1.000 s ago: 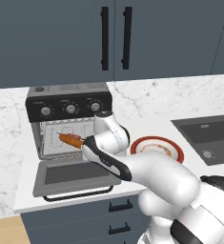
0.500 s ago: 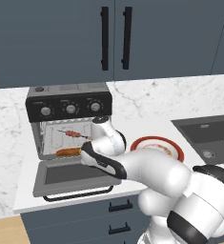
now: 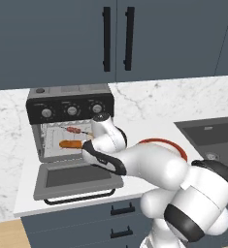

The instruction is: Pick up the kebab skewer and baguette bread, and place them inside the toaster oven. Close the toaster oven door and start by setting the timer.

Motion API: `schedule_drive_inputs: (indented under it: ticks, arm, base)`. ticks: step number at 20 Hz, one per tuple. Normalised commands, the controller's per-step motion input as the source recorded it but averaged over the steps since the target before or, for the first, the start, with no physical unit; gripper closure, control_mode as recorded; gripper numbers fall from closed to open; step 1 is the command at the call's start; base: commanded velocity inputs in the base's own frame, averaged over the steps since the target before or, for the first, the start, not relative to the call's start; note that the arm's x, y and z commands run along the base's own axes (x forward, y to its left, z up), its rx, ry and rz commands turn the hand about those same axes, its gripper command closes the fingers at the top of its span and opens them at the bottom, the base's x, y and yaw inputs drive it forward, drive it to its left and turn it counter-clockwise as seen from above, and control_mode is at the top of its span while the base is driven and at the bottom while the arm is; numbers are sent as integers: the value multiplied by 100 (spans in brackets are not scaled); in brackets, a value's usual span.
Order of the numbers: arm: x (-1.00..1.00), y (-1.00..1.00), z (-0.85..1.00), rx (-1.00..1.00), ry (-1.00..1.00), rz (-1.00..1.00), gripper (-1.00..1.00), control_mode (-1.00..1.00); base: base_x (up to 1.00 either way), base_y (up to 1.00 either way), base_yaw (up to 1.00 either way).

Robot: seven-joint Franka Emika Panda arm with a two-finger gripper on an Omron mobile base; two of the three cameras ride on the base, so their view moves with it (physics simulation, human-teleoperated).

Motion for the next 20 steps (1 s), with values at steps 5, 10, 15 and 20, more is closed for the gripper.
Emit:
schedule_drive_inputs:
  ticks: [5,10,15,20]
  arm:
    - [32,0,77,0,-24,-21,-100,-100]
    - [40,0,59,0,-30,-18,-100,-100]
    - [27,0,30,0,-42,-16,-100,-100]
    - [-25,4,39,0,-42,-10,-100,-100]
  base:
    - [0,0,0]
    - [0,0,0]
    - [0,0,0]
    - [0,0,0]
